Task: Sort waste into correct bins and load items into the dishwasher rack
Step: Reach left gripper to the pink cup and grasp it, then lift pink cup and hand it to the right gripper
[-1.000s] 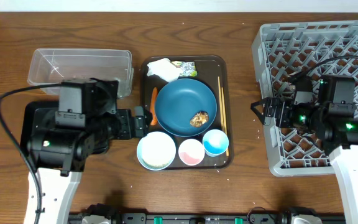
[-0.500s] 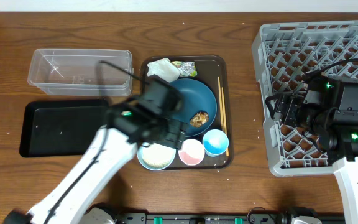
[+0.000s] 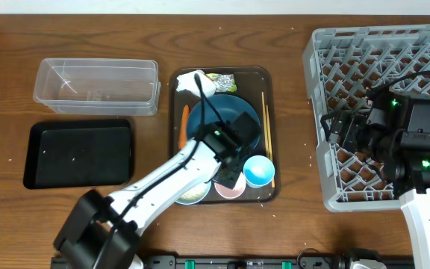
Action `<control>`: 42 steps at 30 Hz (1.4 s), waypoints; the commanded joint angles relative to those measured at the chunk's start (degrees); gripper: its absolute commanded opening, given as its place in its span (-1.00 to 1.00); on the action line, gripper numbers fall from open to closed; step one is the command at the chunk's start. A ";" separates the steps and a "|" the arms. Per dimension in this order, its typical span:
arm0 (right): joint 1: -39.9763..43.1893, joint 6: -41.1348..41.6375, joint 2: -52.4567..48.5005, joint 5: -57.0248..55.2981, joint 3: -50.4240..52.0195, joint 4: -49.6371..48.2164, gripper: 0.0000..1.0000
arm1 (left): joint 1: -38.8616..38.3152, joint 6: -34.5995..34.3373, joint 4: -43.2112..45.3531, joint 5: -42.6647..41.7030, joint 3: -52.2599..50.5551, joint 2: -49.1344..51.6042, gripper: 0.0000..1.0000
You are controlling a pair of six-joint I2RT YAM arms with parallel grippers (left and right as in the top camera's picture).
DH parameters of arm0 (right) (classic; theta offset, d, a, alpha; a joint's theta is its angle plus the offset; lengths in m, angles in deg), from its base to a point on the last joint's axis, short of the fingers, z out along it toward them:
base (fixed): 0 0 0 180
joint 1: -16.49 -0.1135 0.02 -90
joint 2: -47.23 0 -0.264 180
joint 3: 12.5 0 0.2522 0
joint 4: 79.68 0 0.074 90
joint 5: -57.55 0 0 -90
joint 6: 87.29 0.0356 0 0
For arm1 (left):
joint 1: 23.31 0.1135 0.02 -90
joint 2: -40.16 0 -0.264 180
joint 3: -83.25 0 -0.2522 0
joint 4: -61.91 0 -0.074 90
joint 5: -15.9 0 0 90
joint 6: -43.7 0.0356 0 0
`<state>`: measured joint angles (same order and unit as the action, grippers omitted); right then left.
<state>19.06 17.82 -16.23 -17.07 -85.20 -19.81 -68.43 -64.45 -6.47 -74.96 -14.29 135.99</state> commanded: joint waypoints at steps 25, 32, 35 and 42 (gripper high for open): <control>-0.13 0.50 0.46 -0.63 -1.16 0.33 0.83 | 0.31 0.26 -2.49 0.24 -0.96 -4.24 -0.88; -0.13 0.52 0.46 -0.59 -1.16 -0.04 0.98 | 4.90 0.24 -6.14 -0.37 1.36 -17.88 -0.87; -0.13 0.57 0.46 0.02 -1.16 -0.11 0.99 | 10.23 0.72 -3.67 -6.78 1.40 -24.72 -0.88; -0.26 -6.97 0.46 22.58 -1.16 -3.76 0.87 | 24.46 6.49 6.67 -38.45 1.40 -32.87 -0.88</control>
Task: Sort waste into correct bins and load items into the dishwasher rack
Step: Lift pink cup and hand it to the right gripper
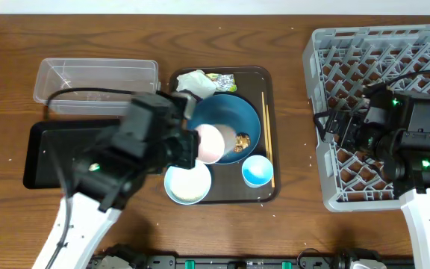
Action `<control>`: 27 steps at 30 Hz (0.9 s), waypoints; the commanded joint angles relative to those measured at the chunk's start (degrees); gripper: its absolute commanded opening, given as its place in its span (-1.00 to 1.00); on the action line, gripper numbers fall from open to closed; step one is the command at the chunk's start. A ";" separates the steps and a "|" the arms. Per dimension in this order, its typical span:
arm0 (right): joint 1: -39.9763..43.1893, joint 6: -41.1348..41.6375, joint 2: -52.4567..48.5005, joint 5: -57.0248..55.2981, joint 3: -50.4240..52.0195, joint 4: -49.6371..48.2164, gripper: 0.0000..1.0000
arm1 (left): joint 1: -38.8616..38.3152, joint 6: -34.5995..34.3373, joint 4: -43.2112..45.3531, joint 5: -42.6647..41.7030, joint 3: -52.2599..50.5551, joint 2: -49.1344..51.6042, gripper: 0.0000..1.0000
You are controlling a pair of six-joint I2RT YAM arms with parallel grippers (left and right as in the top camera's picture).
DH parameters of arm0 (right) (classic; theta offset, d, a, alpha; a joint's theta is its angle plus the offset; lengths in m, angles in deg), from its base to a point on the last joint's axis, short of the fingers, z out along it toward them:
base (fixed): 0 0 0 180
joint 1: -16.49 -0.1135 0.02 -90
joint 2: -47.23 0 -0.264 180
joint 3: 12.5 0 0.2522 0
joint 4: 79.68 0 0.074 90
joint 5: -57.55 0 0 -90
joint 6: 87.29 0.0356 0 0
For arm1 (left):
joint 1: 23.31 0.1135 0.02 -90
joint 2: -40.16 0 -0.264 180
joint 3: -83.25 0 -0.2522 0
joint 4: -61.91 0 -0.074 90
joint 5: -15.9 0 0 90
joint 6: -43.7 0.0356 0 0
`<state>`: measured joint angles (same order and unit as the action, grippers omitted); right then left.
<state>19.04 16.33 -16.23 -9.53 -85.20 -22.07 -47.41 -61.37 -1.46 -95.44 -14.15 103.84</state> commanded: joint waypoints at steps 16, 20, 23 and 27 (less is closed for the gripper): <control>-3.43 -10.71 0.46 66.36 -1.16 -22.23 0.77 | 7.48 9.49 15.76 -53.68 1.27 3.41 -0.88; -8.79 -10.71 0.46 66.36 -1.16 -24.76 0.79 | 7.48 9.49 18.32 -54.12 1.27 3.41 -0.88; -12.94 -10.71 0.46 66.36 -1.16 -27.58 0.79 | 7.48 9.49 18.88 -54.10 1.27 3.41 -0.88; -17.57 -10.69 0.46 63.80 -1.16 -30.38 0.72 | 7.48 9.46 18.88 -54.12 1.27 3.41 -0.88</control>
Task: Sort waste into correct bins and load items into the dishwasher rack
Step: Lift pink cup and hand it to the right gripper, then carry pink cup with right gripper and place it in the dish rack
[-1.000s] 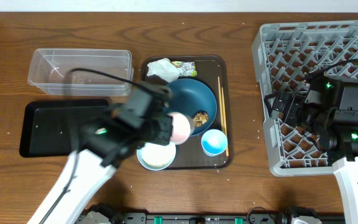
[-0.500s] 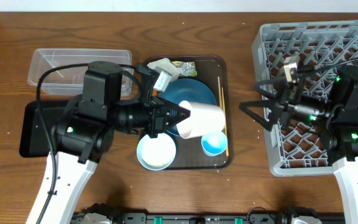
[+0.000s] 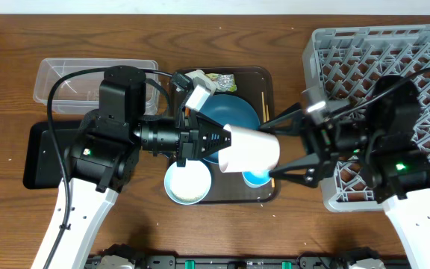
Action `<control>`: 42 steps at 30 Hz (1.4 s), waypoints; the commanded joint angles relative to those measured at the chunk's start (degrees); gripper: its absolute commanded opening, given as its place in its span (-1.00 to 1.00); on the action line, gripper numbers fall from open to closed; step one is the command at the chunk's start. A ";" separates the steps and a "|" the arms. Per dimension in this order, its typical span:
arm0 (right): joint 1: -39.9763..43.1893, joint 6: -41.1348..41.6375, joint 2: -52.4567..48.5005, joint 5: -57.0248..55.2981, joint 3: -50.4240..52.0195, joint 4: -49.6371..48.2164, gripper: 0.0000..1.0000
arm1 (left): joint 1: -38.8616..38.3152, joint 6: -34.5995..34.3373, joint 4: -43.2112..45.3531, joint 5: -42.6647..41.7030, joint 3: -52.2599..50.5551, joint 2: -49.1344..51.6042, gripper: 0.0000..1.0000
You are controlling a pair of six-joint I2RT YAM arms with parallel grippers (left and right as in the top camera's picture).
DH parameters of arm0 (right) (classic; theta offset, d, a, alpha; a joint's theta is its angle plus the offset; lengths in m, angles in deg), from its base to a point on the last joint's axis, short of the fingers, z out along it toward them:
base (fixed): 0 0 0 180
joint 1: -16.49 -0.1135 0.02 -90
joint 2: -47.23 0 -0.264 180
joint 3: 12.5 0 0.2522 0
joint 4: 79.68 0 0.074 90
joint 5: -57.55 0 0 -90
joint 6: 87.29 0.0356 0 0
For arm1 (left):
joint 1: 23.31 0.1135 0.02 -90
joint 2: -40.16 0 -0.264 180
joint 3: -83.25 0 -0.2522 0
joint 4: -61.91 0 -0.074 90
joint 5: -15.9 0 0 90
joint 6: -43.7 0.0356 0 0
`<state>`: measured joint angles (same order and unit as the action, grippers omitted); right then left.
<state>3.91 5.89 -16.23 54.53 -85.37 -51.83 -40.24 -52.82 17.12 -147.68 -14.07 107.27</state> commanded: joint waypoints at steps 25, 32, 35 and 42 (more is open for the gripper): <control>9.99 1.14 5.38 -50.01 -0.98 22.12 0.11 | 5.97 0.70 -0.68 8.28 1.18 -0.04 0.59; 26.95 8.17 5.18 -77.90 -0.98 31.34 0.11 | 7.06 0.74 -3.02 8.33 1.16 -0.02 0.61; 33.68 14.03 4.79 -80.78 -0.98 31.06 0.10 | 7.06 0.74 -3.39 8.33 1.16 -0.02 0.61; 46.60 24.00 0.11 -86.77 -0.98 28.52 0.10 | 7.06 0.90 -4.90 8.85 0.90 -0.02 0.61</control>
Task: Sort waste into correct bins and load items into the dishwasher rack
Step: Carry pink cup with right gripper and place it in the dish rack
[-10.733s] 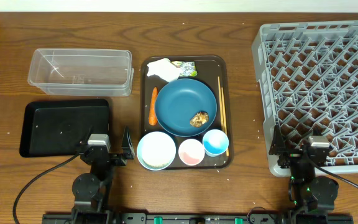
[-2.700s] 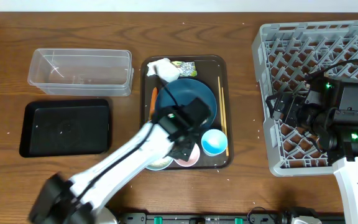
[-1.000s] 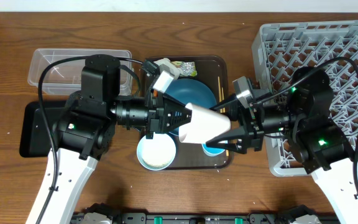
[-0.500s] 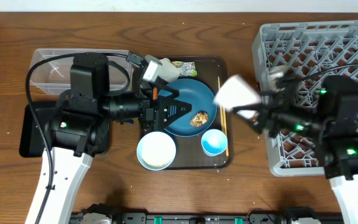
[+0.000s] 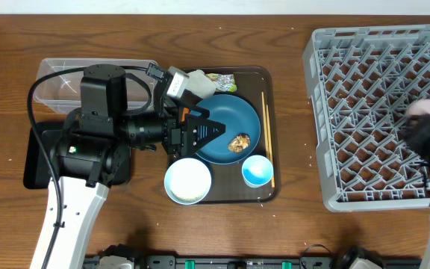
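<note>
The pink cup hangs over the right part of the grey dishwasher rack, with my right gripper shut on it near the frame's right edge. My left gripper is open and empty, its fingers pointing right over the left rim of the blue plate. On the plate lies a food scrap. The brown tray also carries a white bowl, a small blue cup, chopsticks, a crumpled napkin and a wrapper.
A clear plastic bin stands at the back left, partly under my left arm. A black bin lies in front of it. The rack fills the right side of the table.
The pink cup has passed from my left gripper to my right. The right gripper now holds it over the rack's right side. The left gripper is open and has drawn back over the plate.
My left gripper was down at the pink cup at the tray's front. Then it held the cup lifted above the plate. Then it held it out towards my open right gripper over the tray. Now the right gripper has it over the rack.
</note>
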Action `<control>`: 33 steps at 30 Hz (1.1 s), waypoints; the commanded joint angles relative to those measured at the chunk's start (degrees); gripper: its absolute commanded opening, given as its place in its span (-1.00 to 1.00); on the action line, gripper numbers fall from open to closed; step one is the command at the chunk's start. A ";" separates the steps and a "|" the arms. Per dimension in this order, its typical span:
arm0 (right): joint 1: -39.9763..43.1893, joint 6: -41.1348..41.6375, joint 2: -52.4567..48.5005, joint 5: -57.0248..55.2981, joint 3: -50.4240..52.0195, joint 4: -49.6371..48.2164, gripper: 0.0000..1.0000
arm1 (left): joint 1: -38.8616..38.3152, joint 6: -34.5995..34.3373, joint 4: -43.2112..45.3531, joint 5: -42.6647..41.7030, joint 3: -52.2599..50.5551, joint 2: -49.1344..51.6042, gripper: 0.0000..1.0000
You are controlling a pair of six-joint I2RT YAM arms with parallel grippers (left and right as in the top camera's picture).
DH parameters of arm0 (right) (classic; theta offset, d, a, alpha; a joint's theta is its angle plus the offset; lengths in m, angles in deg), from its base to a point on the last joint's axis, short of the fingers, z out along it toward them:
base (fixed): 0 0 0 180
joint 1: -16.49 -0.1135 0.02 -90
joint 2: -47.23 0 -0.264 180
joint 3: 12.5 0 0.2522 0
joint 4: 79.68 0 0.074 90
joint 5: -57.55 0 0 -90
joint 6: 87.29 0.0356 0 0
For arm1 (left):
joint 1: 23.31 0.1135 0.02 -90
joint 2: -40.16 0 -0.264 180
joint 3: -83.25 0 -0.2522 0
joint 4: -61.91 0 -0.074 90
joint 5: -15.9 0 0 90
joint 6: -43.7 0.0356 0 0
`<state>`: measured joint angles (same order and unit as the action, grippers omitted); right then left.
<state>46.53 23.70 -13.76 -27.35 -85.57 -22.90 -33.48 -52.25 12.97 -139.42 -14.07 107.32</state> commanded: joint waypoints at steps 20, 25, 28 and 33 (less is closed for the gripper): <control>12.31 9.42 -19.43 12.11 -0.79 2.80 0.26 | 0.31 1.09 -4.68 3.50 0.81 -0.07 0.61; 12.33 9.42 -19.85 12.11 -0.79 3.63 0.23 | 0.31 1.09 -4.70 3.50 0.79 -0.07 0.61; 12.33 9.33 -19.69 13.31 -0.85 3.10 0.15 | 0.31 1.09 -4.70 3.50 0.79 -0.07 0.62; 12.33 9.14 -19.37 16.02 -1.20 3.04 0.11 | 0.31 1.09 -4.68 3.50 0.79 -0.07 0.64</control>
<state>58.05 32.49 -33.76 -14.14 -85.85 -19.70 -33.48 -52.19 8.31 -136.40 -14.07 107.32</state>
